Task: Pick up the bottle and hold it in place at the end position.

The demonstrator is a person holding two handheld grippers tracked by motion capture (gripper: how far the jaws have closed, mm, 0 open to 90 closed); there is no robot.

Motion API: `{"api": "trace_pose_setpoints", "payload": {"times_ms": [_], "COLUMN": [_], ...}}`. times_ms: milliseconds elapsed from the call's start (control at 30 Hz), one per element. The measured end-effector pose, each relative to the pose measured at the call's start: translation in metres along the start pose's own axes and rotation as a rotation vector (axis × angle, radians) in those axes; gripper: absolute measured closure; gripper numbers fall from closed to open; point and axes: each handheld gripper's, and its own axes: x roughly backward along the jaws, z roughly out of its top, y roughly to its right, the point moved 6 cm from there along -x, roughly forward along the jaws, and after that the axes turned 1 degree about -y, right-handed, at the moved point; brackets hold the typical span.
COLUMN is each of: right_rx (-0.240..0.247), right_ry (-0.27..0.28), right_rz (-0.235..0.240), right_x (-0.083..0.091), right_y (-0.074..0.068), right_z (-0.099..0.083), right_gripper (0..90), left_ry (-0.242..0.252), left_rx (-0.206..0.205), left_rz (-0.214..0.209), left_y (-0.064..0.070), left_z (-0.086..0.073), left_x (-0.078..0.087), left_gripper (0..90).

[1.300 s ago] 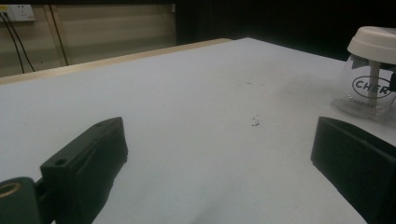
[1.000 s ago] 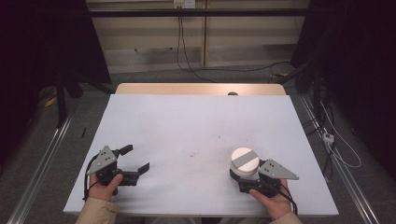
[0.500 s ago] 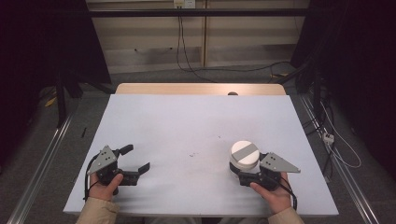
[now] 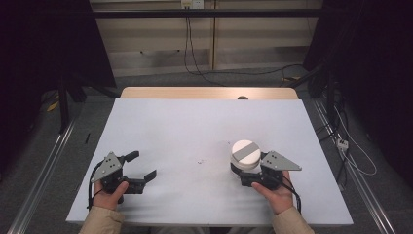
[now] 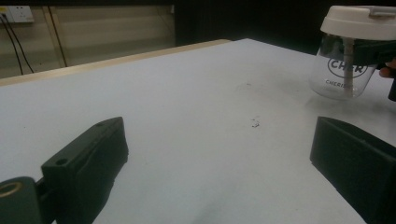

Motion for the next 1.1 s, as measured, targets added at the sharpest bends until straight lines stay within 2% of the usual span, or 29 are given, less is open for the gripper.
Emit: {"api": "trace_pose_setpoints", "payload": {"times_ms": [300, 1100], "right_rx": [-0.002, 0.032], "right_ry": [0.015, 0.000], "right_rz": [-0.004, 0.000], "right_x": [-0.011, -0.043], "right_y": [0.002, 0.005], "right_z": [0.006, 0.019], "right_gripper": [18.4, 18.4], "left_ry": [0.001, 0.001], "left_rx": [0.001, 0.002], "left_rz": [-0.002, -0.005], "left_y": [0.000, -0.001], "left_z": [0.000, 0.000], "left_x": [0.000, 0.000], "left_gripper": [3.6, 3.7]}}
